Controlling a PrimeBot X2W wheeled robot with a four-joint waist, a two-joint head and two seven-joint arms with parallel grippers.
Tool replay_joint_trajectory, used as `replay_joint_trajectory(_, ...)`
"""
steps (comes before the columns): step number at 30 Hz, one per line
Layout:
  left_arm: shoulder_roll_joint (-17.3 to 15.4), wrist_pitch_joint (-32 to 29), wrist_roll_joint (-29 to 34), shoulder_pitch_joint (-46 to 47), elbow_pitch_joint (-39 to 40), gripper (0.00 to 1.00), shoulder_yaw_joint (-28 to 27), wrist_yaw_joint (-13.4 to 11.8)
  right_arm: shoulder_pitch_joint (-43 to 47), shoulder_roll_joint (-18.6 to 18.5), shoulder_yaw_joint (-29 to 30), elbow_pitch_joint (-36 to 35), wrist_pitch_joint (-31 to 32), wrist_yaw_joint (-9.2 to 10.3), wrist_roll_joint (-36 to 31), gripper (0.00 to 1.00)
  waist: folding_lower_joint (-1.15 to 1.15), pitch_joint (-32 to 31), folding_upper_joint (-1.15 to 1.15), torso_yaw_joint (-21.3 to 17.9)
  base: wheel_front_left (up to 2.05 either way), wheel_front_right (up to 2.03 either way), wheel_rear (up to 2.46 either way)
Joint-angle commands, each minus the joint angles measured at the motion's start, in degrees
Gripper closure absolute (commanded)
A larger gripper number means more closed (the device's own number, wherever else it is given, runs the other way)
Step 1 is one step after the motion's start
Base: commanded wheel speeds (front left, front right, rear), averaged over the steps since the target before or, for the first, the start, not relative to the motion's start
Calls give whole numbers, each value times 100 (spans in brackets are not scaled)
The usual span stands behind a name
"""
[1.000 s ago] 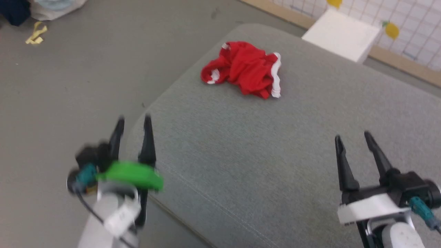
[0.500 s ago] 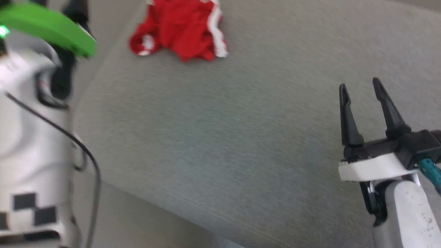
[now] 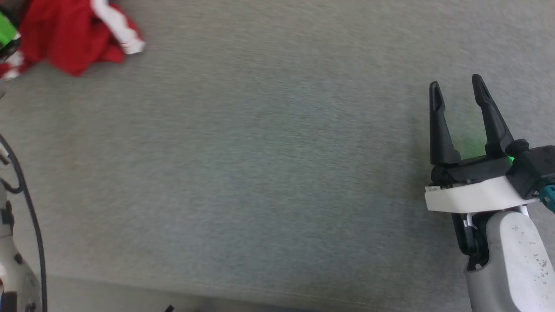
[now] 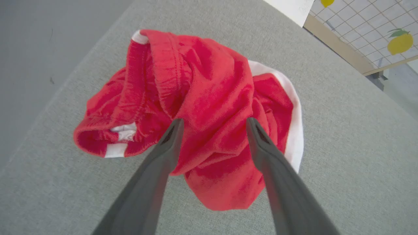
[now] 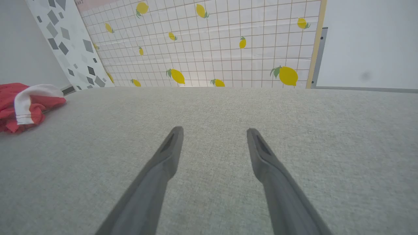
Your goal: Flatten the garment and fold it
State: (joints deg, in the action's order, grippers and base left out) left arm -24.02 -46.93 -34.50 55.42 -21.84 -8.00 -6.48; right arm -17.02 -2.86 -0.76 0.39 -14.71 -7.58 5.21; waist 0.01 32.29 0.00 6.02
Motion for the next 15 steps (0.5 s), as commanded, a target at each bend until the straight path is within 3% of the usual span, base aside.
replay_joint_trajectory(1, -57, -189, -70, -165, 46, 0, -58, -169, -95, -1, -7, -31, -28, 9, 51, 0, -1, 658, 0, -739, 0, 0, 0)
replay_joint_trajectory(6, -236, -1176, 14, -795, 321, 0, -63, -778, -58, -1, -17, -22, -29, 9, 109, 0, -1, 585, 0, -823, 0, 0, 0)
replay_joint_trajectory(9, -246, -1613, -33, -1140, 647, 0, -69, -982, -36, -1, -15, 12, -29, 9, 134, 0, -1, 482, 0, -825, 0, 0, 0)
replay_joint_trajectory(10, -265, -1669, -33, -1215, 759, 56, -61, -984, -28, -1, -13, 15, -29, 9, 140, 0, -1, 449, 0, -821, 0, 0, 0)
replay_joint_trajectory(11, -292, -1654, -21, -1278, 885, 100, -57, -956, -18, -1, -12, 23, -29, 9, 144, 0, -1, 408, 0, -816, 0, 0, 0)
replay_joint_trajectory(15, -443, -746, 235, -1379, 1316, 100, -118, -667, 31, -1, 9, 54, -29, 9, 137, 0, -1, 124, 0, -782, 0, 0, 0)
